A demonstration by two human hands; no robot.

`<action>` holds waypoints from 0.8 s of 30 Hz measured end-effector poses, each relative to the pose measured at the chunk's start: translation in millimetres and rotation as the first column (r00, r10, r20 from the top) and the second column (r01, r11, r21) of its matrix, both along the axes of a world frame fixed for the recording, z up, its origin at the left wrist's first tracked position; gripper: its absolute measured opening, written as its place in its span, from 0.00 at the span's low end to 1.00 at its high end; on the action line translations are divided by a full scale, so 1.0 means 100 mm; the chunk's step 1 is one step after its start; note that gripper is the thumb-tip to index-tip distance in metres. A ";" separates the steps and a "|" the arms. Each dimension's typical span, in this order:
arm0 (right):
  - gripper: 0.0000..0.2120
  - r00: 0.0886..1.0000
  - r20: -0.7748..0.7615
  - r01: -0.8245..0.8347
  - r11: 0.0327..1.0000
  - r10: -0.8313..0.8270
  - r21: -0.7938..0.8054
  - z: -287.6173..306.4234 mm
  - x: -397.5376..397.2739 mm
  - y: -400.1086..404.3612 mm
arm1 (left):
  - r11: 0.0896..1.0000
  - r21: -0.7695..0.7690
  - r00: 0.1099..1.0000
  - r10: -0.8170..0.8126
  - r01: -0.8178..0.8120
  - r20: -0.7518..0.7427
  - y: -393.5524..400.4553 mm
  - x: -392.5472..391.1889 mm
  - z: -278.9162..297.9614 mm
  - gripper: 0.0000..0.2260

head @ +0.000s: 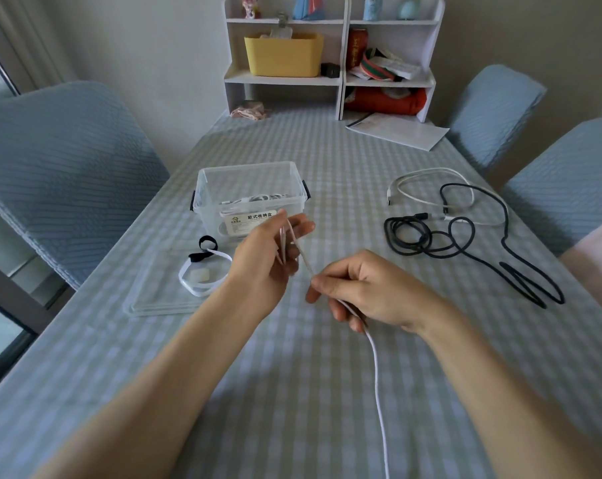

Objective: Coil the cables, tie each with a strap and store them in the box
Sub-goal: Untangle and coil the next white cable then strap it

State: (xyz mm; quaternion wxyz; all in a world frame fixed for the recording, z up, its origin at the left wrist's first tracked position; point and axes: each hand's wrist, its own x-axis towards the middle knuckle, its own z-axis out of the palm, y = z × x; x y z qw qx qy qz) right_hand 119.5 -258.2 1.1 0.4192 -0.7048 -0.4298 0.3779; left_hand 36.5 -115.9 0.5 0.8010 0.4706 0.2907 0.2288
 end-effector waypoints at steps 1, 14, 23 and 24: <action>0.13 1.000 -0.022 -0.013 1.000 0.012 -0.012 0.00 0.01 -0.01 | 1.000 -0.020 1.000 0.005 -0.005 0.030 0.01 -0.01 0.00 0.11; 0.16 0.925 -0.343 0.150 0.987 -0.163 -0.063 -0.08 0.29 -0.08 | 0.897 -0.441 0.906 0.166 0.025 0.390 0.12 -0.03 0.06 0.11; 0.15 0.803 -0.520 0.322 0.946 -0.293 -0.034 -0.07 0.38 -0.01 | 0.841 0.132 0.845 -0.534 0.525 0.039 0.02 -0.14 0.17 0.13; 0.15 0.806 -0.527 0.295 0.955 -0.271 -0.040 -0.07 0.39 -0.03 | 0.801 0.204 0.821 -0.570 0.563 -0.029 0.01 -0.14 0.16 0.14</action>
